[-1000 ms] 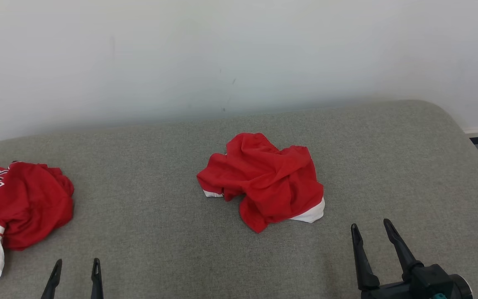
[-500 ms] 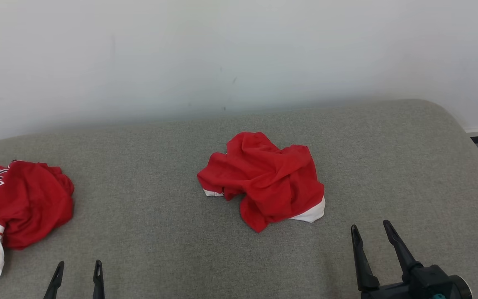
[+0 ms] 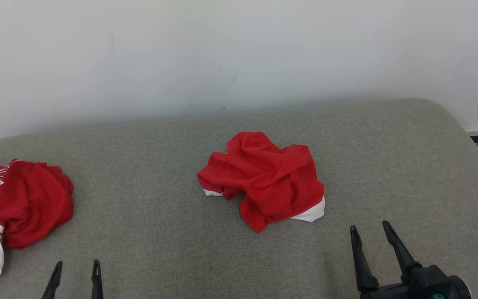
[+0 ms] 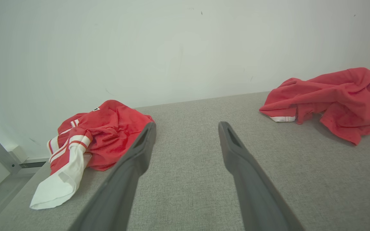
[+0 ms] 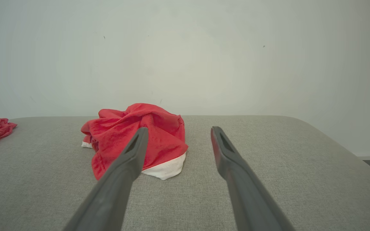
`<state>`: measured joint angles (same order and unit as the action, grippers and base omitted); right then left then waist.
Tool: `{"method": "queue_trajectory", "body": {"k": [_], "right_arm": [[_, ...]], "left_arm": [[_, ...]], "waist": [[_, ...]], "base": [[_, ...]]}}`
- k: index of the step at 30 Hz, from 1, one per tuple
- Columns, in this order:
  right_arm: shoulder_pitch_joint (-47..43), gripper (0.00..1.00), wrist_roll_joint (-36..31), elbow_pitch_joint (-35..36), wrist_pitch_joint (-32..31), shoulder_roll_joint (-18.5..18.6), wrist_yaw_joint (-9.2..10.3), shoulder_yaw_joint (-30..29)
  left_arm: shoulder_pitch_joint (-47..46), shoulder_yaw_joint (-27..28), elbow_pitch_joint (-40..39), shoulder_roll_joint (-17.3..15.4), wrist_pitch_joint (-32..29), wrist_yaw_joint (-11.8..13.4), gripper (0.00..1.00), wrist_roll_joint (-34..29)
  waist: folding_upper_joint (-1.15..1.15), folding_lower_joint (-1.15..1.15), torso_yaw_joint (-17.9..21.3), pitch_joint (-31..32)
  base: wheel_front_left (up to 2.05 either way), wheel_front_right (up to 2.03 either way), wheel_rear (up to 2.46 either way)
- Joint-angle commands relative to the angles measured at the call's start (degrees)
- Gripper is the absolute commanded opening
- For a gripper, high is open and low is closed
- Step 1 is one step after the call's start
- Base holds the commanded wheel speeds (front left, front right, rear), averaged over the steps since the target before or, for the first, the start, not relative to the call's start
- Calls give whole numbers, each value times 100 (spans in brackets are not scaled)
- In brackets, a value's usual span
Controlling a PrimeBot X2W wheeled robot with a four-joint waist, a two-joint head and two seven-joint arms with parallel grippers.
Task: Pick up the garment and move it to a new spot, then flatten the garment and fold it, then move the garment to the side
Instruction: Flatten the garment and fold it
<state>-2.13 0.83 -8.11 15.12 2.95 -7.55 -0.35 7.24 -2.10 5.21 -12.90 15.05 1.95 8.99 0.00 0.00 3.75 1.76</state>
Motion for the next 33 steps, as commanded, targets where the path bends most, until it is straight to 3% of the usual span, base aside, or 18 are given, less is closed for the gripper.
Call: {"method": "queue_trajectory", "body": {"k": [1, 33], "right_arm": [[-33, 100, -22, 3, 5, -14, 12, 11], [1, 100, -20, -17, 5, -14, 12, 3]], "left_arm": [[-19, 23, 23, 19, 19, -23, 100, -52], [-43, 127, 84, 134, 20, -75, 100, -108]], "waist": [[0, 0, -3, 5], [0, 0, 21, -24]], "base": [[0, 0, 0], [0, 0, 0]]}}
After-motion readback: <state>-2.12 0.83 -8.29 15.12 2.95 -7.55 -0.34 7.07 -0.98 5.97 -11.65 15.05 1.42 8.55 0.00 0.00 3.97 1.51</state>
